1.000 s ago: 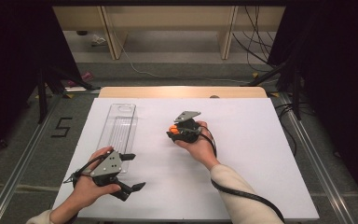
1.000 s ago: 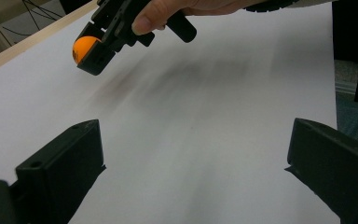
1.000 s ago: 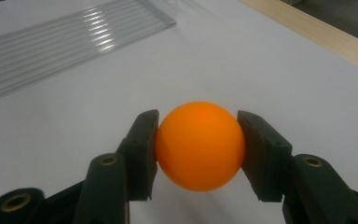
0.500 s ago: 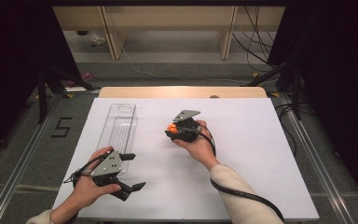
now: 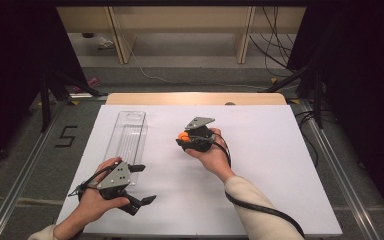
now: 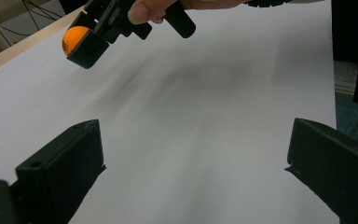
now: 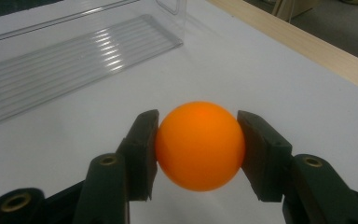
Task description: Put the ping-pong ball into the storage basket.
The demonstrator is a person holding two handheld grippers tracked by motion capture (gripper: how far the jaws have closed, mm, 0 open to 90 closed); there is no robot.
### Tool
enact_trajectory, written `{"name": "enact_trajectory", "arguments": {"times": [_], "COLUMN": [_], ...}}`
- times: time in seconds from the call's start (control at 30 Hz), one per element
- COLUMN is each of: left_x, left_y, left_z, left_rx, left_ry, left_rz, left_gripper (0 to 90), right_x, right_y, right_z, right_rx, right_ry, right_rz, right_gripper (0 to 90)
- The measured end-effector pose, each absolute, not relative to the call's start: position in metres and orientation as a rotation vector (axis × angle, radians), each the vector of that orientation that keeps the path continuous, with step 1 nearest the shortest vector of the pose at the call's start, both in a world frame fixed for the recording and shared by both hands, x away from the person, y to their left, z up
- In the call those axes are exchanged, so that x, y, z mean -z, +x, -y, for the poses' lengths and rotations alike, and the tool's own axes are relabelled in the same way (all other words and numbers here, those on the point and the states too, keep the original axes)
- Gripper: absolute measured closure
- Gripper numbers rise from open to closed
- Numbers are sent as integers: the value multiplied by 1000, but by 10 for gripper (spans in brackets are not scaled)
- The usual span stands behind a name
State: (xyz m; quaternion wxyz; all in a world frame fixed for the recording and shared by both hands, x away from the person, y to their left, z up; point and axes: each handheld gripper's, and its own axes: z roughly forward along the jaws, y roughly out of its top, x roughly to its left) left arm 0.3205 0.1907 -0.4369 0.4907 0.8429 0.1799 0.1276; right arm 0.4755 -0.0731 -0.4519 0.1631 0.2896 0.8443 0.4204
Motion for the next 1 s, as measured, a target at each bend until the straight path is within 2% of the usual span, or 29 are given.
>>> {"name": "enact_trajectory", "arguments": {"times": [1.0], "left_x": [437], "left_y": [320], "left_z": [-191], "left_rx": [-307], "left_ry": [2051], "left_rz": [-430], "left_gripper": [32], "right_x": [444], "right_y": [471], "right_z": [65], "right_rx": [-1237], "right_ry": [800], "right_rz": [-2401], "right_gripper": [515]}}
